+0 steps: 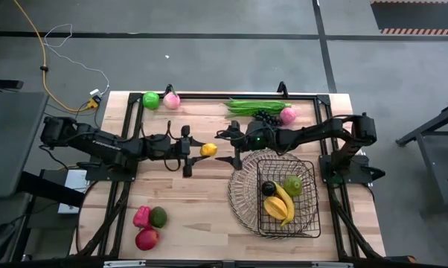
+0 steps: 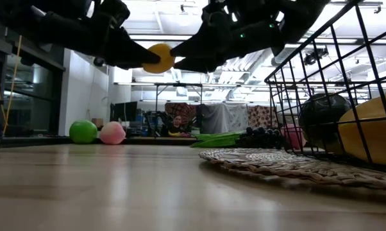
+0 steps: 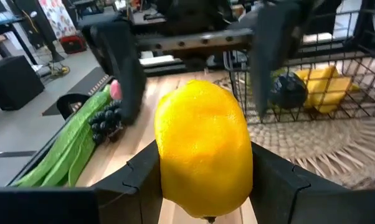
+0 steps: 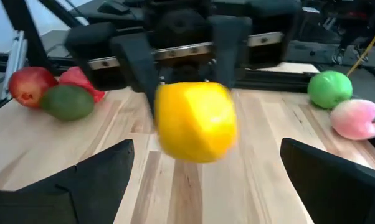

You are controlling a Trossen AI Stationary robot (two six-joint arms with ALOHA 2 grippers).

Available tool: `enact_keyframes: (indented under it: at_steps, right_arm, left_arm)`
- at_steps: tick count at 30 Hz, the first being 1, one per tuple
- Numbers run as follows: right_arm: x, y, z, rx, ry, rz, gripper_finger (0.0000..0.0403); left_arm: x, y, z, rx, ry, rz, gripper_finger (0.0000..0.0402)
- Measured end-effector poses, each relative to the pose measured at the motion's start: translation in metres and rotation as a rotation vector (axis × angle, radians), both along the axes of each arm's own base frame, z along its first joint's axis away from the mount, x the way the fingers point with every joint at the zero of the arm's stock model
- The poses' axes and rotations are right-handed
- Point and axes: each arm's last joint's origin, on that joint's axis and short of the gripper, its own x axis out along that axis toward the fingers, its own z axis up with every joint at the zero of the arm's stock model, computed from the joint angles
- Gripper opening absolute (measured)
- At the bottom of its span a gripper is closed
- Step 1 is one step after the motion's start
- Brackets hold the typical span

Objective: Build produce basket
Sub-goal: Put the yellow lemon into the wire basket

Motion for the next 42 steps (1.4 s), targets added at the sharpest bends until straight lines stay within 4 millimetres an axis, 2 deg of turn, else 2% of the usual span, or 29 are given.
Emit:
enact_keyframes:
  at_steps: [5, 33, 37, 42]
  right_arm:
    - [0.0011, 0.0065, 0.0027, -0.025, -0.030, 0.022, 0.0379]
    - [0.0015, 0.0083, 0.0037, -0.026, -0.042, 0.005, 0.0187]
    - [0.0015, 0.0084, 0.0039, -0.013, -0.043, 0.008, 0.0176]
    - [0.0015, 0.0088, 0.0038, 0.019, -0.042, 0.007, 0.0185]
  left_arm:
    - [0.0024, 0.0004, -0.0036, -0.001, 0.008, 0.001, 0.0173]
    - [0.0073, -0.0001, -0.0035, 0.004, -0.040, -0.034, 0.0173]
    - [0.0073, -0.0002, -0.0031, 0.004, -0.045, -0.036, 0.0173]
    - [0.0074, -0.0003, -0.0029, -0.007, -0.050, -0.039, 0.0173]
